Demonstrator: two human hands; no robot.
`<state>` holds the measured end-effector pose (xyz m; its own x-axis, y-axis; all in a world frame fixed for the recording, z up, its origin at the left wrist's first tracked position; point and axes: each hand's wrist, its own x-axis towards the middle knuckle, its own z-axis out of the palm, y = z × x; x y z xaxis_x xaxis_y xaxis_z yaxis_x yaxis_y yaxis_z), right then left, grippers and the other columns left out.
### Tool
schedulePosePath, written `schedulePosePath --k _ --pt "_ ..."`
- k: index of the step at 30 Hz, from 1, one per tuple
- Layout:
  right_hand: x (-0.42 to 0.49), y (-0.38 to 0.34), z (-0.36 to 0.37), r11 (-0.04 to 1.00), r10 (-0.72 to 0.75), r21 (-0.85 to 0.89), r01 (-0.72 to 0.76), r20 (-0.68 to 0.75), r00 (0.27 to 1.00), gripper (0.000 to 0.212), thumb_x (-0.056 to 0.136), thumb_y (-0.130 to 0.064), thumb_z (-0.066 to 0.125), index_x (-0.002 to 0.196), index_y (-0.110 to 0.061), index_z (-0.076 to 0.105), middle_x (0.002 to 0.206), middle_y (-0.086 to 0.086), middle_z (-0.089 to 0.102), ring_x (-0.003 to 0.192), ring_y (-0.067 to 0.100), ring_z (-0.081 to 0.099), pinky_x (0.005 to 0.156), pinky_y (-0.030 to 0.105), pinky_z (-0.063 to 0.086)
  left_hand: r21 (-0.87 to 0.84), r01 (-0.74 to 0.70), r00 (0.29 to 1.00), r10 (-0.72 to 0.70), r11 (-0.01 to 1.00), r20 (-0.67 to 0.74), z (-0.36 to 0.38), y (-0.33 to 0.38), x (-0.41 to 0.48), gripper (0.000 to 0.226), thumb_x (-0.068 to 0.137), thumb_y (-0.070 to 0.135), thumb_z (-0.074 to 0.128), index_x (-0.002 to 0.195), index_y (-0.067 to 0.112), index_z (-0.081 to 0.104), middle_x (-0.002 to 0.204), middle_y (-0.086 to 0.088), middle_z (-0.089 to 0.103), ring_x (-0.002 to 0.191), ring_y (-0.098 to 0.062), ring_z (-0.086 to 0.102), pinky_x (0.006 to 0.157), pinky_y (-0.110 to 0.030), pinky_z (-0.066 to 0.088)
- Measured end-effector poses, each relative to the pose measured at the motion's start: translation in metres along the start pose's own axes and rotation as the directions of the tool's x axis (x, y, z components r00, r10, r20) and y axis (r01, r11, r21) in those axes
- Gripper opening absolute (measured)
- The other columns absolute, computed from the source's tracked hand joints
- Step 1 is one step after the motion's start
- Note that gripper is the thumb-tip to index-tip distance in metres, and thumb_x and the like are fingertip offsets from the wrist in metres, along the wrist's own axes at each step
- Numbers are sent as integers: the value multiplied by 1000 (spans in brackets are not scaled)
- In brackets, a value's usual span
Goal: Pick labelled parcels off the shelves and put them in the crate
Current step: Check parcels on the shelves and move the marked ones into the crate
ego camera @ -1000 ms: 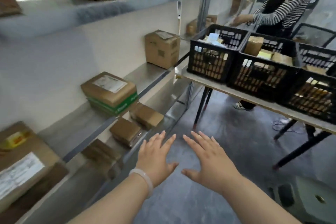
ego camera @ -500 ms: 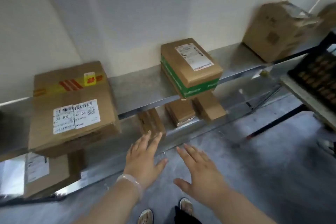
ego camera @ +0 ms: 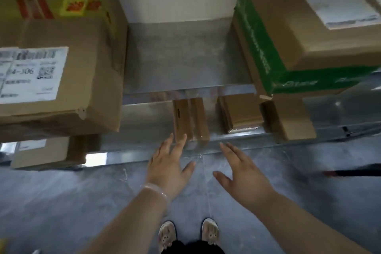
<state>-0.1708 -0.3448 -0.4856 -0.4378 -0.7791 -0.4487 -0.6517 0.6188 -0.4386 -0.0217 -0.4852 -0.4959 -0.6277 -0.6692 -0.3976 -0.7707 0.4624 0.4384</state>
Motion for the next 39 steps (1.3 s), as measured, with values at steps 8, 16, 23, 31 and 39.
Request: schedulePosePath --k 8,16,23,31,39 --pt "95 12 60 912 105 403 -82 -35 994 72 96 -40 54 154 -32 12 160 -8 17 146 10 19 115 26 21 -188 4 997 -18 982 -73 55 -29 68 76 95 47 53 156 31 11 163 5 6 148 -19 10 118 -25 12" --pt "115 -4 79 747 82 664 -37 -37 996 59 92 -23 54 135 -60 36 138 -20 47 125 -5 45 104 18 36 -451 135 964 -222 882 -145 57 -31 97 72 89 47 62 152 31 32 149 -1 31 136 -19 39 108 -21 30" --pt "91 -18 87 720 33 692 46 -100 994 67 91 -1 49 139 -46 39 141 -31 36 128 -19 29 108 9 26 -593 242 940 -336 768 -52 53 -31 85 93 68 58 79 146 45 30 143 2 28 128 -19 43 93 -20 34" --pt "100 3 69 630 268 774 -72 -130 955 50 96 -26 56 142 -39 40 140 -23 40 126 -15 34 104 12 29 -830 240 932 -358 504 53 48 -54 72 78 71 47 78 140 49 41 136 8 48 114 -7 53 98 -26 40" --pt "101 14 86 378 324 891 -250 125 938 16 93 -48 54 108 -53 60 113 -21 65 116 8 56 108 41 41 -880 253 941 -312 401 129 57 -52 68 58 85 47 60 140 50 42 139 19 51 128 -5 46 115 -35 27"
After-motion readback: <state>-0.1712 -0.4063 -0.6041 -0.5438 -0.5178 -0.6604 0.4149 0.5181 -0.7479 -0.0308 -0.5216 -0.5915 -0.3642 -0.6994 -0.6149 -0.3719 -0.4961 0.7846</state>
